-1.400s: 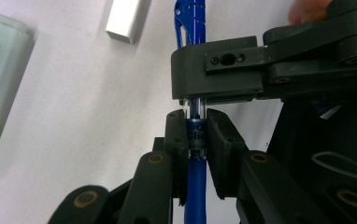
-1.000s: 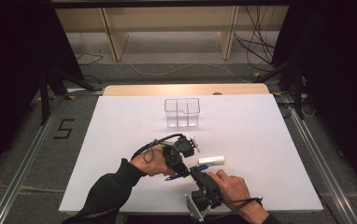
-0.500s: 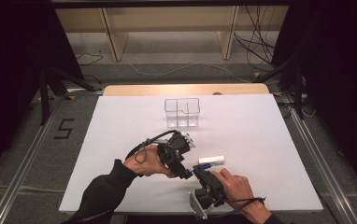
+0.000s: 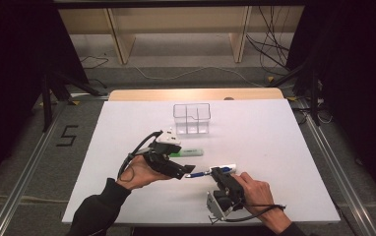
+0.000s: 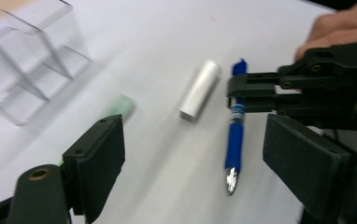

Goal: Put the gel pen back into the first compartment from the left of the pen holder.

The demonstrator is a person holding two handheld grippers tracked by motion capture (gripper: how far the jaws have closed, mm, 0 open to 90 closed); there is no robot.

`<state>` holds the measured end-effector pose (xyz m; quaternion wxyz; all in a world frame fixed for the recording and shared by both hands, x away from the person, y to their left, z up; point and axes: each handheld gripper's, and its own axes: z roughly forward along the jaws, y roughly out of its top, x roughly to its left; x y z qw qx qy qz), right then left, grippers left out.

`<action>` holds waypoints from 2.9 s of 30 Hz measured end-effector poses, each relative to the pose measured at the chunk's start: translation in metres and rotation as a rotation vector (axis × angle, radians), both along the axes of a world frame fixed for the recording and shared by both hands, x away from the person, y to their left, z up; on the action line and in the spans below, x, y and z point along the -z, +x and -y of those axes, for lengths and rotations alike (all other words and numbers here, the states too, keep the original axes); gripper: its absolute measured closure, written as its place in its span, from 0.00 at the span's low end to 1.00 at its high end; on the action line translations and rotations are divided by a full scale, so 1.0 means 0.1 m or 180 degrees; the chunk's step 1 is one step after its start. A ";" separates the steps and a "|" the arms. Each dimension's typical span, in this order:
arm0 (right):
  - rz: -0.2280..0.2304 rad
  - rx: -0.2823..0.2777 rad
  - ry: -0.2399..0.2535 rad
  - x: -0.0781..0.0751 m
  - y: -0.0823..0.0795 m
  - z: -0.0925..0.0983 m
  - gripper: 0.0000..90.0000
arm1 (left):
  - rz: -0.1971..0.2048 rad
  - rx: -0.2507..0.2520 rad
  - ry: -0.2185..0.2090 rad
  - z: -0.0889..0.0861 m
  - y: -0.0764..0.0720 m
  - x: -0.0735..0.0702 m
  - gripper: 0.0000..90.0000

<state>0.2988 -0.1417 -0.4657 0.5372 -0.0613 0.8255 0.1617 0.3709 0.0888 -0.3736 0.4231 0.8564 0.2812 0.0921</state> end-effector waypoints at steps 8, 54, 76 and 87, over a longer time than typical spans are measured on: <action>-0.0111 0.0188 0.0218 -0.09 0.13 0.11 0.88 | 0.0110 -0.0202 -0.0311 -0.19 -0.06 0.13 0.21; -0.1807 0.0508 0.2617 -0.60 1.06 0.16 0.88 | 0.0602 -0.0663 -0.0611 -0.64 -0.26 0.49 0.19; -0.2124 0.0671 0.3322 -0.70 1.59 -0.10 0.88 | 0.0625 -0.0738 -0.0664 -0.67 -0.27 0.52 0.18; -0.2167 0.0724 0.3488 -0.78 1.82 -0.23 0.88 | 0.0618 -0.0743 -0.0703 -0.67 -0.27 0.51 0.17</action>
